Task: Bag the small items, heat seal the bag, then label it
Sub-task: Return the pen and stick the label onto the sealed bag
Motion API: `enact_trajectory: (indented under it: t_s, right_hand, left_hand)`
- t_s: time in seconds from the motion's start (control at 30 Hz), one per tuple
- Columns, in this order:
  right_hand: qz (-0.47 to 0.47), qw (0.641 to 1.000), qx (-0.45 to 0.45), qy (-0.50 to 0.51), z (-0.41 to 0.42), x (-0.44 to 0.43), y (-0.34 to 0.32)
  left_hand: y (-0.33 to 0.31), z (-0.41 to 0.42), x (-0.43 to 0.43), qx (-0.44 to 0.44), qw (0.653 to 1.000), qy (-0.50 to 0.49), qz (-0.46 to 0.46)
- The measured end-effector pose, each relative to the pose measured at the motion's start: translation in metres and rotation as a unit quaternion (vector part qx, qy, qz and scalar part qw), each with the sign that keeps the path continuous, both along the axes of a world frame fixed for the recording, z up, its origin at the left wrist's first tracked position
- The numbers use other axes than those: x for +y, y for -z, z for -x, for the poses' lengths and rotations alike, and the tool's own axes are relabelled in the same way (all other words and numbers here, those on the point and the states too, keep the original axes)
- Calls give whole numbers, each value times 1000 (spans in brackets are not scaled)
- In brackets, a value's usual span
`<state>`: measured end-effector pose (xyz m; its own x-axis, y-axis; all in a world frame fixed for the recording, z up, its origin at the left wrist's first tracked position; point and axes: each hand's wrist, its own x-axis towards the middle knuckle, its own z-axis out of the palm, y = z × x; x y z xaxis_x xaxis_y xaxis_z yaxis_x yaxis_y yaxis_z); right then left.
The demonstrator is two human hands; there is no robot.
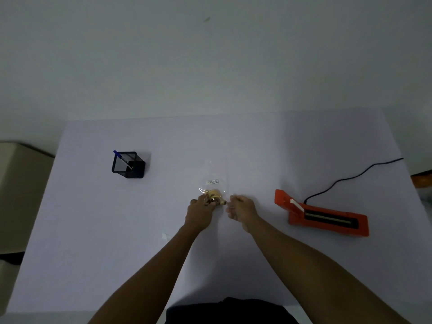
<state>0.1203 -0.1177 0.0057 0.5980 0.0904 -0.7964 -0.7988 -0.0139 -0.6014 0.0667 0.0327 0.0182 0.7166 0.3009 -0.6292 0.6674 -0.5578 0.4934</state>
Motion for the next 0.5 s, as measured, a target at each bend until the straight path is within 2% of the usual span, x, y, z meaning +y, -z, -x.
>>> enact_trajectory:
  t_s: [0.13,0.27,0.5]
  right_hand:
    - [1,1000,1,18,27,-19,-19]
    - [16,999,-17,41,68,-42,-40]
    - [36,991,-83,95,114,-96,-77]
  left_hand:
    - [-29,11,-9,-68,997,16,23]
    - [-66,25,-23,-157,983,32,85]
    - [-87,40,-67,-193,969,102,113]
